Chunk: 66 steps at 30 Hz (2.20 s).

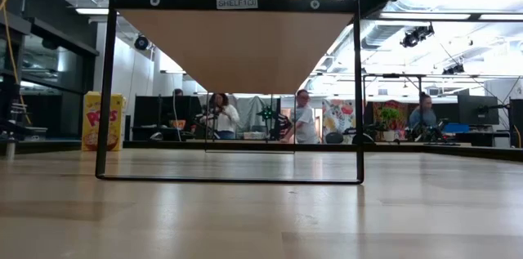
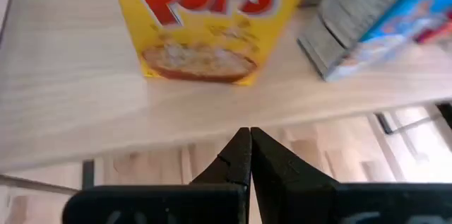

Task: Stack cereal on shelf
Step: Put the yellow cereal box and aligned with the yellow cereal box on the shelf

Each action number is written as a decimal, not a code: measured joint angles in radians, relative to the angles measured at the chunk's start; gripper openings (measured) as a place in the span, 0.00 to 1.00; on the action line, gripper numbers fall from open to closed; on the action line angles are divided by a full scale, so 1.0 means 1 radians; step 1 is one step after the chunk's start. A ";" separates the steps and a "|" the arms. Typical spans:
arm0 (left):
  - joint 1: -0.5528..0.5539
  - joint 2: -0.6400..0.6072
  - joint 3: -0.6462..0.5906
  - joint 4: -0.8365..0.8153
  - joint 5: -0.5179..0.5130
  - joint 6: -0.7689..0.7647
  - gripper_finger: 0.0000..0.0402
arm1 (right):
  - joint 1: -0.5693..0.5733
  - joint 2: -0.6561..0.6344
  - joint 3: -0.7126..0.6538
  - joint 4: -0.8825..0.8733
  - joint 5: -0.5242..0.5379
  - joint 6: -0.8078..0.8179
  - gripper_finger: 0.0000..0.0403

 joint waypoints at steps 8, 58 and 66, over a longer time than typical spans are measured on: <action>-0.025 -0.232 -0.160 0.034 -0.126 -0.010 0.00 | 0.046 -0.131 -0.014 -0.273 0.155 0.128 0.00; 0.650 -0.209 0.107 -0.767 -0.127 -0.071 0.66 | 0.045 -0.998 -0.772 0.253 0.318 0.049 0.00; 1.032 -0.041 0.116 -0.825 0.171 0.063 0.79 | 0.045 -0.998 -0.772 0.252 0.318 0.049 0.00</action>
